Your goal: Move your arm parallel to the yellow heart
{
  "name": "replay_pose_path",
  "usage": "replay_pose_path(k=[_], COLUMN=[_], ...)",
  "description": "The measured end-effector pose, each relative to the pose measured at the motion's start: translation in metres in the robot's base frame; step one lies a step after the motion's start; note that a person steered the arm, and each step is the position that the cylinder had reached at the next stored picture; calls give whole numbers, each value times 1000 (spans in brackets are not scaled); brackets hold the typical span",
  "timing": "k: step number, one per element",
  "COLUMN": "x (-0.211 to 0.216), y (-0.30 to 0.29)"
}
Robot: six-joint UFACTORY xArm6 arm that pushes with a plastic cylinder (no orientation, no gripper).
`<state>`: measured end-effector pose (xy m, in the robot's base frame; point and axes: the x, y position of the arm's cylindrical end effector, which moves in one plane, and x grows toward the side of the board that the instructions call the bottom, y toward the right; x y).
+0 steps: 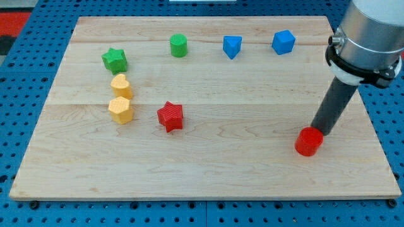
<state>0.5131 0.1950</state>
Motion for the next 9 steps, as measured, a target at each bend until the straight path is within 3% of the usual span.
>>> replay_pose_path(k=[2, 3, 5, 7, 9], x=[3, -39, -71, -91, -95], y=[11, 34, 31, -156, -224])
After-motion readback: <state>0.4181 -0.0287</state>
